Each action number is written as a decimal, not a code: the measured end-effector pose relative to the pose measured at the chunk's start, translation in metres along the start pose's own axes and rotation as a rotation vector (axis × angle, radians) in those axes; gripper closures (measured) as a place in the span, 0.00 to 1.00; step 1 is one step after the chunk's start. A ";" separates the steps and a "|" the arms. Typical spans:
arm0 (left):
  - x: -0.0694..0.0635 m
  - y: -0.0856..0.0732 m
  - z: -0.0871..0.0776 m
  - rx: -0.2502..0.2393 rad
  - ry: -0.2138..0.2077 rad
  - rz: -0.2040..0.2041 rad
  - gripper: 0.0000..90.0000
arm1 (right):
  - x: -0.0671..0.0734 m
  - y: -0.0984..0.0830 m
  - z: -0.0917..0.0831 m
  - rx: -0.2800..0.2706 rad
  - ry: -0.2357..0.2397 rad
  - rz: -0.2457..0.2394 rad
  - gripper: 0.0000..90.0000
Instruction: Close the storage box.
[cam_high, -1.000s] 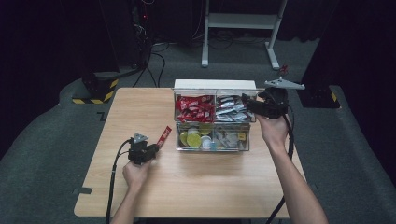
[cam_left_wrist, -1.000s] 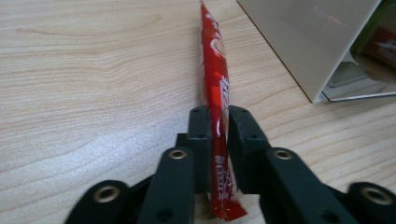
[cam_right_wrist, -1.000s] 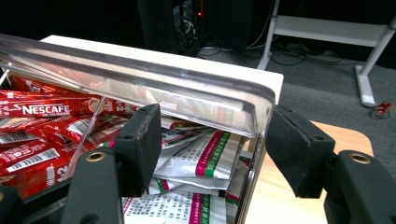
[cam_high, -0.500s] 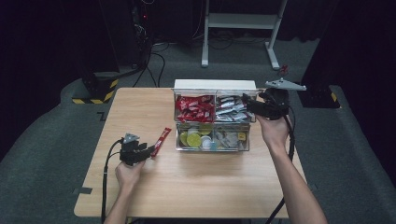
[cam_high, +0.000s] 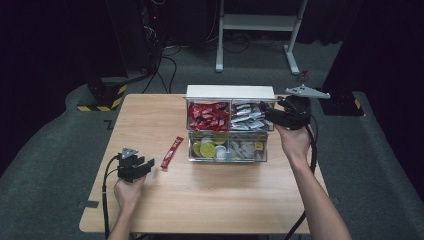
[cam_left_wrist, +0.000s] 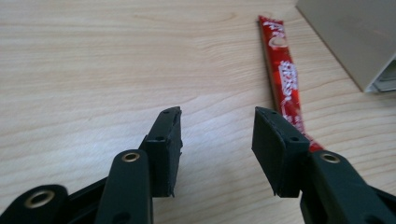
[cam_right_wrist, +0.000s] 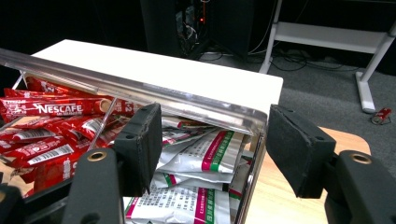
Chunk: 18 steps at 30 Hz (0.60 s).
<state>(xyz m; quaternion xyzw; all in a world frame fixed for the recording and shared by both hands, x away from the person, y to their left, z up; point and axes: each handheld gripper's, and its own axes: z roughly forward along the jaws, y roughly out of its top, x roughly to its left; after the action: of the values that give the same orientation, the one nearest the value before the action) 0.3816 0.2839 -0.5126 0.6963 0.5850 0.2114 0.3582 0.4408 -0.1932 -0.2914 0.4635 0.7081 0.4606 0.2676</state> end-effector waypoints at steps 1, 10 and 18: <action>0.001 -0.001 0.000 0.002 0.007 0.002 0.58 | 0.000 0.000 0.000 0.001 0.001 0.000 0.41; 0.004 -0.010 0.003 0.013 0.038 0.003 0.56 | 0.002 -0.003 -0.007 -0.001 0.009 -0.008 0.41; 0.002 -0.017 0.003 -0.030 0.061 0.020 0.53 | 0.001 -0.008 -0.010 0.003 0.021 -0.007 0.41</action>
<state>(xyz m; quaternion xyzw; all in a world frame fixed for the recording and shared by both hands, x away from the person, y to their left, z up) 0.3725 0.2860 -0.5275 0.6896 0.5857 0.2449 0.3485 0.4288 -0.1971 -0.2945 0.4566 0.7131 0.4634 0.2612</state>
